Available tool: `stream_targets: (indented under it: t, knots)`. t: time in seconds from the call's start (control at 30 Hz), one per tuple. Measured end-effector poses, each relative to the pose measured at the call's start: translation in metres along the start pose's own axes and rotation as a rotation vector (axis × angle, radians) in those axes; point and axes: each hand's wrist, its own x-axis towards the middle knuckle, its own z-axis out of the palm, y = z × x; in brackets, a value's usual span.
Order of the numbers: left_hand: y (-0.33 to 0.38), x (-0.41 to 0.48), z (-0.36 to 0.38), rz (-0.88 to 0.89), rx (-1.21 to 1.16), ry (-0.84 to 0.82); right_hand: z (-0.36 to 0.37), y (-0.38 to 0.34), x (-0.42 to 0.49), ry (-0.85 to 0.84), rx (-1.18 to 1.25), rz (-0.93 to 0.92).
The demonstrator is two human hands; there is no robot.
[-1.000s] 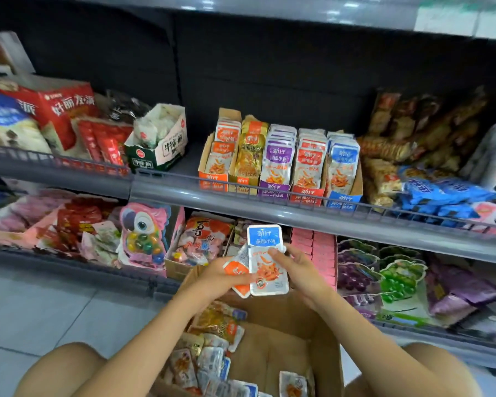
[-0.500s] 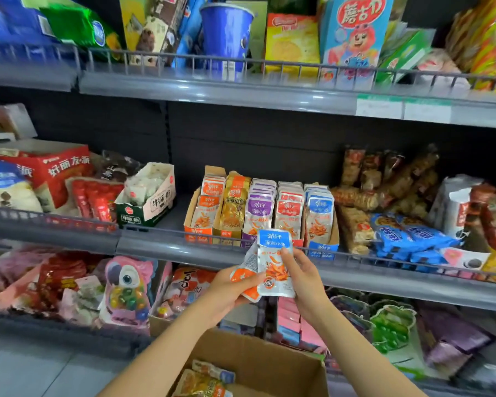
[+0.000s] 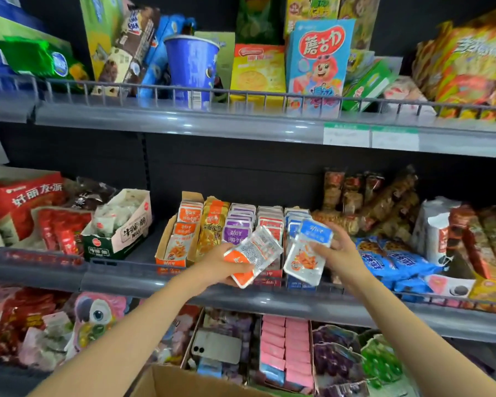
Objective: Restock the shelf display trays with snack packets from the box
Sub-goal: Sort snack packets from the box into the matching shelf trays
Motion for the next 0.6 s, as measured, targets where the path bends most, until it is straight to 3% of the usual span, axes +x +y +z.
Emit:
stream_targets:
  t: [0.13, 0.27, 0.47, 0.6]
  knots:
    - [0.012, 0.021, -0.005, 0.058, 0.118, 0.146, -0.016, -0.009, 0.044, 0.118, -0.114, -0.165]
    - [0.013, 0.04, 0.0, 0.068, 0.108, 0.265, -0.012, 0.003, 0.075, 0.027, -0.254, -0.294]
    - [0.005, 0.061, 0.018, 0.089, 0.025, 0.214, -0.01, 0.027, 0.098, -0.154, -0.744, -0.277]
    - [0.004, 0.066, 0.021, 0.116, -0.064, 0.215, -0.015, 0.029, 0.102, -0.19, -1.039, -0.318]
